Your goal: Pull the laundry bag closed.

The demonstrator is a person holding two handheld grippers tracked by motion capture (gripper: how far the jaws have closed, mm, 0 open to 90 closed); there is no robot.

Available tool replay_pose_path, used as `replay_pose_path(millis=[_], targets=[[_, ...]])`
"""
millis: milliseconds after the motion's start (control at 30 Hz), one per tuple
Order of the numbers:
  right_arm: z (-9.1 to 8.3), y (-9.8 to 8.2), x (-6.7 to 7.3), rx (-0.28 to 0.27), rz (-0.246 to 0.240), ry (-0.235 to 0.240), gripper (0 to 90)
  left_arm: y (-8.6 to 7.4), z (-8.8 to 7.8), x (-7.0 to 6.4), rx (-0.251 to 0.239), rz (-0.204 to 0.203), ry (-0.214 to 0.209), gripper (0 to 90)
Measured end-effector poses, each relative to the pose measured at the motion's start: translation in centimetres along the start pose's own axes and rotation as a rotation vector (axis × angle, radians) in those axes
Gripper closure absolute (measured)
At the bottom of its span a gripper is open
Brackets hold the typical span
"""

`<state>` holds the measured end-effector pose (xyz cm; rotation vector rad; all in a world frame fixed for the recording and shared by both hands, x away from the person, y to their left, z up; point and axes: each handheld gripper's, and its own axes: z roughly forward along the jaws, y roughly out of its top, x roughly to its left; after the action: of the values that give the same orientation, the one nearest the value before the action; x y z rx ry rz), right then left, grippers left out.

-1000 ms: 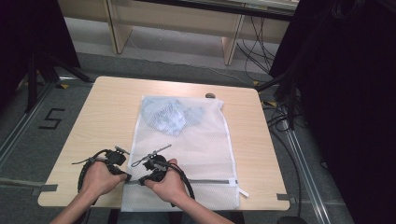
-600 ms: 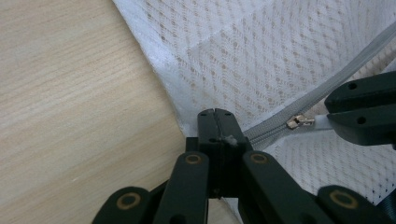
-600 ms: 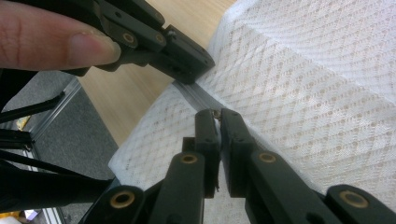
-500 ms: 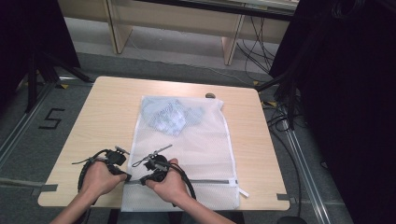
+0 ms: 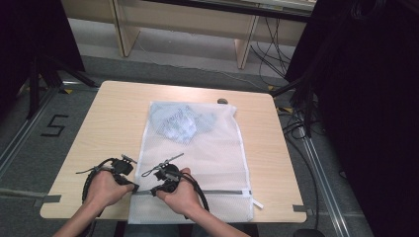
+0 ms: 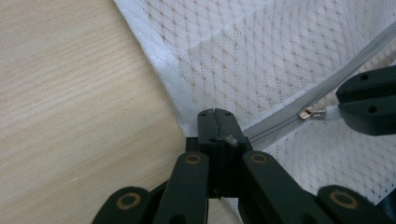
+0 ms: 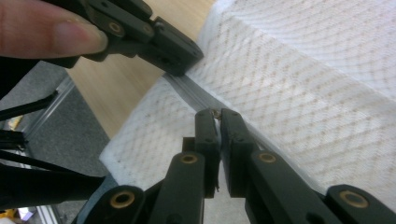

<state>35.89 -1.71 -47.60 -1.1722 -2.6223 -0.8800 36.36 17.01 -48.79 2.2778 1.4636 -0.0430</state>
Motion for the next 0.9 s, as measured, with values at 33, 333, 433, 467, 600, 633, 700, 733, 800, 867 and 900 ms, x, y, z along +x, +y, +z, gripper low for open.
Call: replay_pose_path(millis=[33, 333, 433, 467, 600, 633, 700, 733, 800, 867, 900], targets=[[-0.07, -0.03, 0.01, 0.003, 0.011, -0.006, 87.1, 0.0, 0.0, 0.0, 0.0, 0.001, 0.0, 90.0], [-0.18, -0.24, -0.14, 0.013, 0.005, 0.002, 87.1, -0.02, 0.0, -0.01, -0.001, 0.0, 0.0, 90.0], [-0.24, -0.31, -0.26, 0.026, 0.024, 0.001, 87.1, -0.02, 0.01, 0.01, -0.002, -0.001, -0.002, 90.0], [-0.22, -0.33, -0.38, 0.02, 0.02, 0.001, 87.1, -0.01, 0.0, 0.04, -0.001, 0.002, -0.002, 90.0], [-0.36, -0.45, -0.63, 0.022, 0.029, -0.01, 87.1, 0.0, 0.0, 0.06, 0.0, 0.003, -0.003, 90.0], [-0.41, -0.47, -0.69, 0.024, 0.029, -0.01, 87.1, -0.02, 0.01, 0.07, -0.003, 0.003, -0.003, 90.0], [-0.49, -0.53, -0.81, 0.021, 0.028, -0.012, 87.1, -0.02, 0.01, 0.07, -0.002, 0.003, -0.003, 90.0], [-0.57, -0.56, -0.78, 0.028, 0.033, -0.012, 87.1, -0.02, 0.01, 0.08, -0.003, 0.003, -0.003, 90.0], [-0.61, -0.59, -0.86, 0.025, 0.031, -0.018, 87.1, -0.01, 0.01, 0.08, -0.003, 0.002, -0.004, 90.0], [-0.71, -0.59, -0.84, 0.03, 0.032, -0.011, 87.1, 0.04, -0.03, 0.03, 0.005, 0.003, 0.001, 90.0], [-0.83, -0.53, -0.84, 0.032, 0.025, -0.018, 87.1, 0.02, 0.0, 0.03, 0.001, 0.002, -0.002, 90.0]])
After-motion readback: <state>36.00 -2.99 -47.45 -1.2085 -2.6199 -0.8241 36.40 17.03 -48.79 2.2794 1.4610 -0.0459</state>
